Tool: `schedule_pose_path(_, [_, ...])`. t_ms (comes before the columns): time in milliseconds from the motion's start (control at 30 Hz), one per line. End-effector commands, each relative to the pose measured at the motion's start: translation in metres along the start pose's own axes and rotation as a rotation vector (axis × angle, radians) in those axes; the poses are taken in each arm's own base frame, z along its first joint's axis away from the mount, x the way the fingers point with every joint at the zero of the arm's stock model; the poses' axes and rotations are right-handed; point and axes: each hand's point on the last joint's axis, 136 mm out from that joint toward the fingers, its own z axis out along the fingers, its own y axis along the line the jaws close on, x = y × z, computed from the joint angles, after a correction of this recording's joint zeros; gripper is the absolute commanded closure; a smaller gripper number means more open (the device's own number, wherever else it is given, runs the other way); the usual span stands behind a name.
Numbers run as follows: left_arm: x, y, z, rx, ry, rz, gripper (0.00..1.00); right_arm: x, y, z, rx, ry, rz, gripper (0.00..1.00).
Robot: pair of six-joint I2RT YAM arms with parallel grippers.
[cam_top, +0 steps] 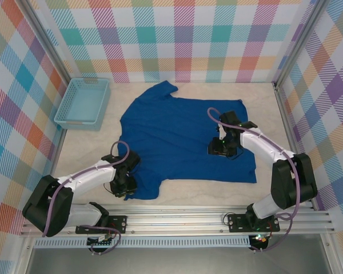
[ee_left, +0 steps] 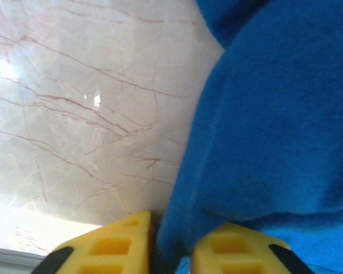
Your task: Fold the inside-out t-shirt
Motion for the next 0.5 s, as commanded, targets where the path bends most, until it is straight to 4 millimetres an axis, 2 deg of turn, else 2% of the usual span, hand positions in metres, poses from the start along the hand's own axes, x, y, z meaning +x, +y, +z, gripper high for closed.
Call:
schedule_pose_path(0, [0.001, -0.017, -0.003, 0.093, -0.011, 0.034, 0.86, 0.009, -0.019, -0.007, 0.06, 0.034, 0.112, 0.54])
schedule_pose_path(200, [0.002, -0.024, -0.018, 0.14, -0.015, 0.057, 0.91, 0.026, -0.058, -0.01, 0.087, 0.05, 0.316, 0.5])
schedule_pose_path(367, [-0.001, -0.033, -0.021, 0.184, -0.033, 0.079, 1.0, 0.055, -0.101, -0.015, 0.189, 0.068, 0.521, 0.45])
schedule_pose_path(467, [-0.004, -0.038, -0.026, 0.215, -0.057, 0.09, 1.0, 0.072, -0.122, -0.024, 0.26, 0.05, 0.64, 0.44])
